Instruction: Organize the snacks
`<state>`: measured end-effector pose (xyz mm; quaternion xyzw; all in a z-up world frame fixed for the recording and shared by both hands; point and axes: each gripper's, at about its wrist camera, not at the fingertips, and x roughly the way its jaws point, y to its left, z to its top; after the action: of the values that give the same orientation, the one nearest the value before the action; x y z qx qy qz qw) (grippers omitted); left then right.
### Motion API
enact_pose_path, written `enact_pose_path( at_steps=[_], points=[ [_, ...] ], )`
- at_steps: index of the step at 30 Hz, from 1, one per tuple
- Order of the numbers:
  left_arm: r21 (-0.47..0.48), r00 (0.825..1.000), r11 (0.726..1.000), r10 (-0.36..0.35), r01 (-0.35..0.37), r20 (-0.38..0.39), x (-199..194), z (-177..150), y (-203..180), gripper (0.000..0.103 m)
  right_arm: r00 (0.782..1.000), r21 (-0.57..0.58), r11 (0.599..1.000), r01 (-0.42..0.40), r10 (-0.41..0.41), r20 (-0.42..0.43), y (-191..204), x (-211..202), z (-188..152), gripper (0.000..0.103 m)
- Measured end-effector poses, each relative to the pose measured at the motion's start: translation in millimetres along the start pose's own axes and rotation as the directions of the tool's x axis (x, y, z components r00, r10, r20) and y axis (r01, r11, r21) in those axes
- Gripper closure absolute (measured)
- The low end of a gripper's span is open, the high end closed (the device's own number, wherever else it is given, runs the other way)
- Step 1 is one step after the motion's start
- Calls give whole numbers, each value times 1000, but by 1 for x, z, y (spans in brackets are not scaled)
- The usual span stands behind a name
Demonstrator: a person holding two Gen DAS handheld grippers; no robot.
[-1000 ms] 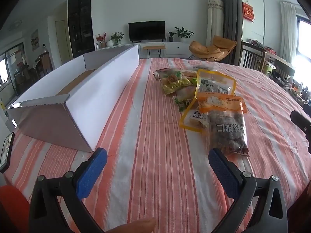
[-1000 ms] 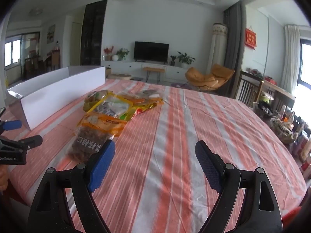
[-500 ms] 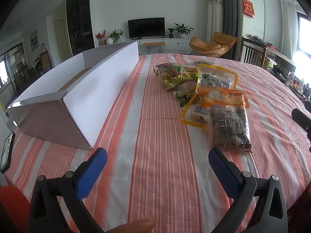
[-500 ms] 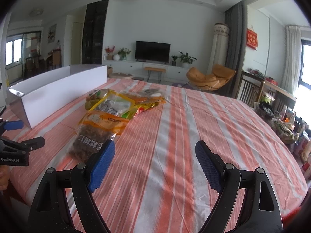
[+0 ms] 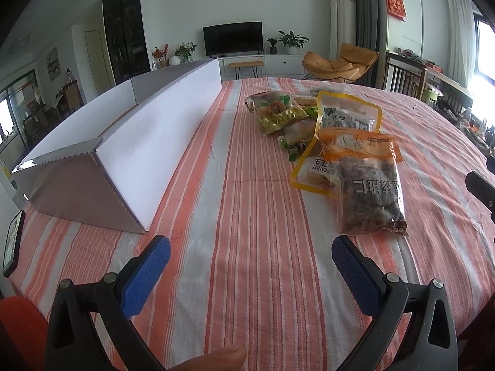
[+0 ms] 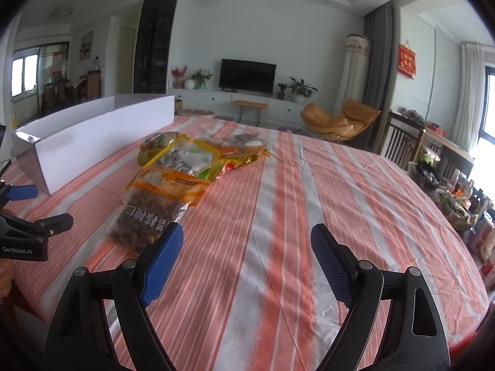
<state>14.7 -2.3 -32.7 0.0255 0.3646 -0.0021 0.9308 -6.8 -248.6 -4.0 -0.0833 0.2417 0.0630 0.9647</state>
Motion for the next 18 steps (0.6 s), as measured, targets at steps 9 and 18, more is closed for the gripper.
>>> enact_pose_path(
  at_steps=[9,18],
  points=[
    [5,1000,1000,1,0,-13,4,-1,0,0,1000,0,1000,-1,1,-2,0,1,0,16],
    [4,999,1000,0,0,-35,9,-3,2,0,1000,-7,1000,-6,6,-11,2,4,-3,16]
  ],
)
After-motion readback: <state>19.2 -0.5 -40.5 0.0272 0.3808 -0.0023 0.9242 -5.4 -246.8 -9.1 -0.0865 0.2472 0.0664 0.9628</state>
